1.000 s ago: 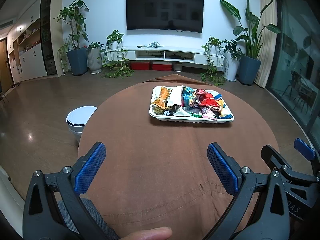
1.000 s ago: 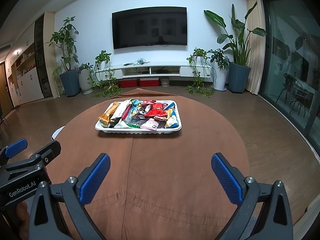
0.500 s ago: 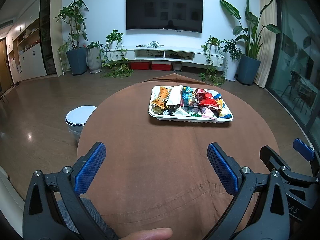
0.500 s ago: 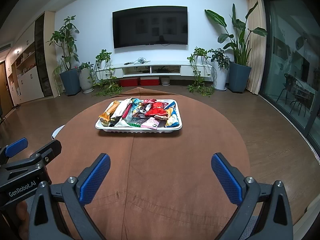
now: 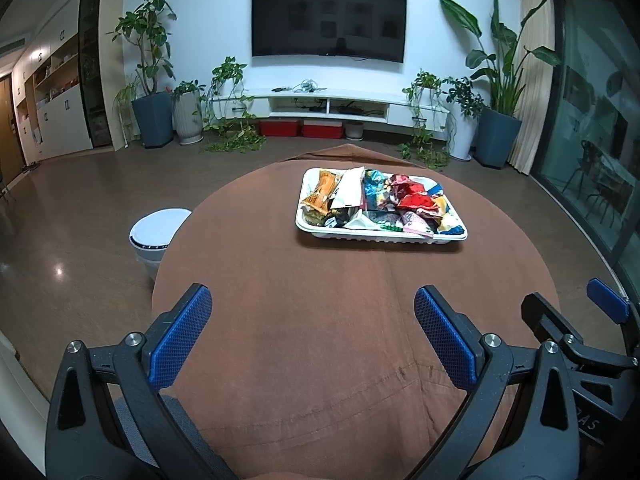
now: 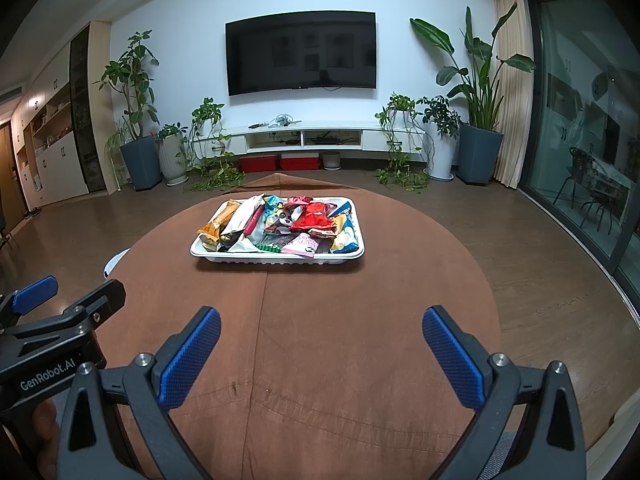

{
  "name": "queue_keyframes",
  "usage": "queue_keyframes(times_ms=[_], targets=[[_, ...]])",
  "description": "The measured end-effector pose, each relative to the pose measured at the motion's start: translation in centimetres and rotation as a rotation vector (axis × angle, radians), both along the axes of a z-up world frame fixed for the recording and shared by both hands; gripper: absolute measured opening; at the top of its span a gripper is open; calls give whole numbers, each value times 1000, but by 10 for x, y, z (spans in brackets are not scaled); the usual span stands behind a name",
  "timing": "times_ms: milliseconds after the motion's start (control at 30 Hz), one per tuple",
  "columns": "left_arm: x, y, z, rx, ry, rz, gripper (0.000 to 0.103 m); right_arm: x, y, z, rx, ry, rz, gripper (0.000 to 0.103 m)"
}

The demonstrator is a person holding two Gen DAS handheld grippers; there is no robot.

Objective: Organize snacks

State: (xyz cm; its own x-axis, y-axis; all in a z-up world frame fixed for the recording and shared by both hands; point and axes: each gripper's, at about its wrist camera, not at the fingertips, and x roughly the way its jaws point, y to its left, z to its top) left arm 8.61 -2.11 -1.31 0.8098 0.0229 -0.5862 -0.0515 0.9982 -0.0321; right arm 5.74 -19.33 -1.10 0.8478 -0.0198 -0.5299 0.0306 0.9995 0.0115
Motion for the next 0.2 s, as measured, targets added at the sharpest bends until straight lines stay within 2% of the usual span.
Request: queue_keyframes(times_ms=[200], targets=[[2,3,3,11,-30,-2,103,-10,-3,-11,12,15,-5,103]])
